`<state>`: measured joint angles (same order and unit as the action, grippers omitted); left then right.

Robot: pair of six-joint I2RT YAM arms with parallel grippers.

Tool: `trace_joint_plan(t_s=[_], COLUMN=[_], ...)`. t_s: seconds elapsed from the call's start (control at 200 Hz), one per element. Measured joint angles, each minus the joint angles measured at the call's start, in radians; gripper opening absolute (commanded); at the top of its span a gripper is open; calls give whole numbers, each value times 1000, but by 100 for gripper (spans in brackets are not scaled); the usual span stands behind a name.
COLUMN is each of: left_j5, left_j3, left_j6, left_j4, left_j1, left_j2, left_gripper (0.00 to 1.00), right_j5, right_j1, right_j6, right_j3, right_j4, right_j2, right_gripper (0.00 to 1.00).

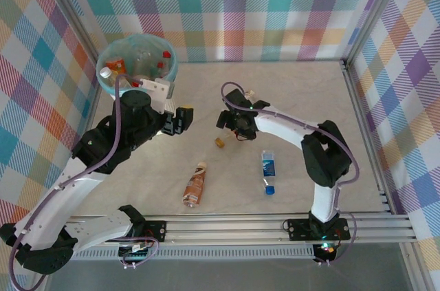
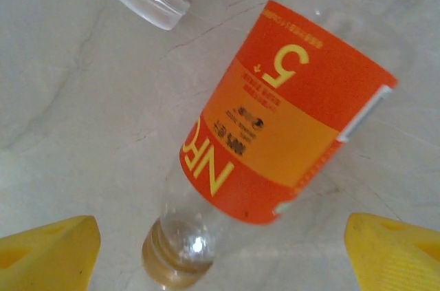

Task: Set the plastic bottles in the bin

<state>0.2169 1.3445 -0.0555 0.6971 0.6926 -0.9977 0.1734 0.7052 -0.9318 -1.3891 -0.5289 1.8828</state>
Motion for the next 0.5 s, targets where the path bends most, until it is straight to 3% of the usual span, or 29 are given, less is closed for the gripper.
trace_joint_plan(t_s=[0.25, 0.5], left_j5=[43, 90], left_j3=[-2, -15], left_j6=[0, 0], left_j4=[0, 7], left_j1=[0, 0], left_j2=[4, 4], left_gripper=[85, 85], right_j5=[3, -9], right_j1=[-6, -29], right_j6=[-27, -34], right_j3=[-8, -5], right_j4=[5, 22], right_j2=[75, 91], right_gripper=[88, 70])
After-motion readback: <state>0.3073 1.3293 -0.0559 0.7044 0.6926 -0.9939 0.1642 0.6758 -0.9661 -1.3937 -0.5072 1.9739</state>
